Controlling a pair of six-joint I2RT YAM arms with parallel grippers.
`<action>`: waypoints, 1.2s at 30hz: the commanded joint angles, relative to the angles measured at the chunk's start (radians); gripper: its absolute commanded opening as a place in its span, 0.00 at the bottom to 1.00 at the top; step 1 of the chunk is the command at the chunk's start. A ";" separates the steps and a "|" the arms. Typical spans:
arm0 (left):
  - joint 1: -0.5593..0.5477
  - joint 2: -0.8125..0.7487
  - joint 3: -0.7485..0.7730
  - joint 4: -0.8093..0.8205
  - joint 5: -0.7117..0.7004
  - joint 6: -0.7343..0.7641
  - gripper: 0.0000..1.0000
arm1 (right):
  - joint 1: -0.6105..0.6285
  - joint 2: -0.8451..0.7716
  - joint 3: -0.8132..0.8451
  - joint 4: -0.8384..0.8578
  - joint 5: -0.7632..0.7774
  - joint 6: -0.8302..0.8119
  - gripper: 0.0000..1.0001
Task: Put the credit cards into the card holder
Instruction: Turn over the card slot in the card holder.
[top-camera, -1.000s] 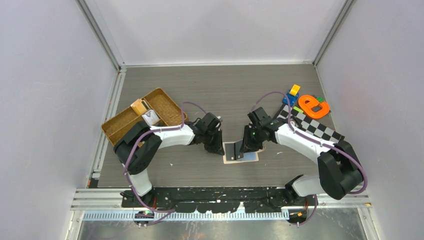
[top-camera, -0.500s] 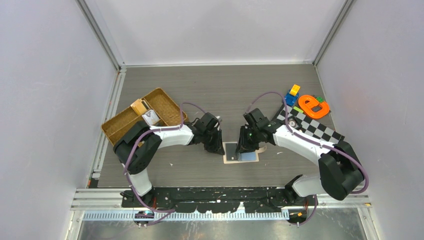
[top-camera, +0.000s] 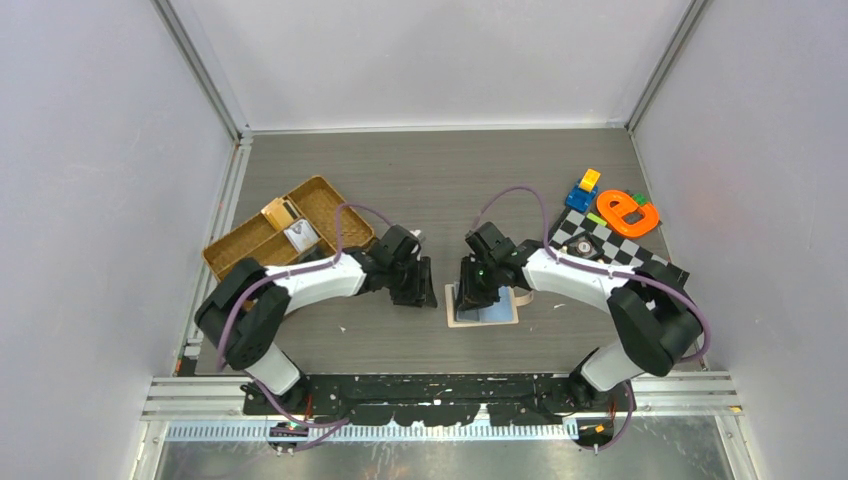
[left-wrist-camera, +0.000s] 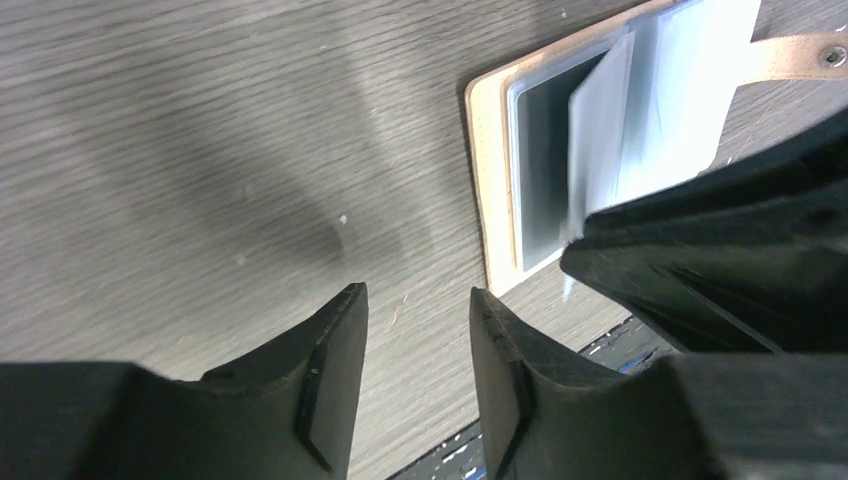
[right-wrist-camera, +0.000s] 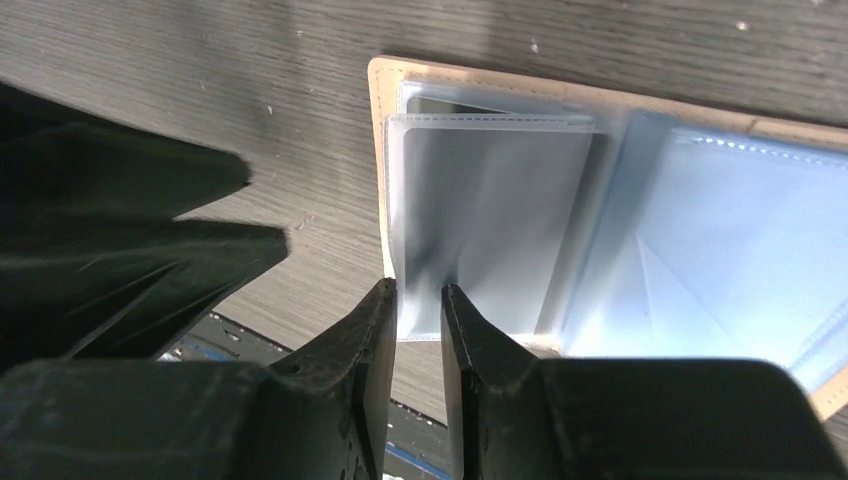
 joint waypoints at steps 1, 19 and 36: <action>0.020 -0.130 -0.001 -0.149 -0.084 0.061 0.47 | 0.025 0.033 0.046 0.051 0.051 0.018 0.30; 0.534 -0.383 0.200 -0.625 -0.173 0.495 0.80 | 0.008 -0.126 0.114 -0.044 0.135 -0.091 0.55; 1.025 -0.212 0.107 -0.489 0.168 0.495 0.79 | -0.108 -0.244 0.049 -0.069 0.065 -0.140 0.56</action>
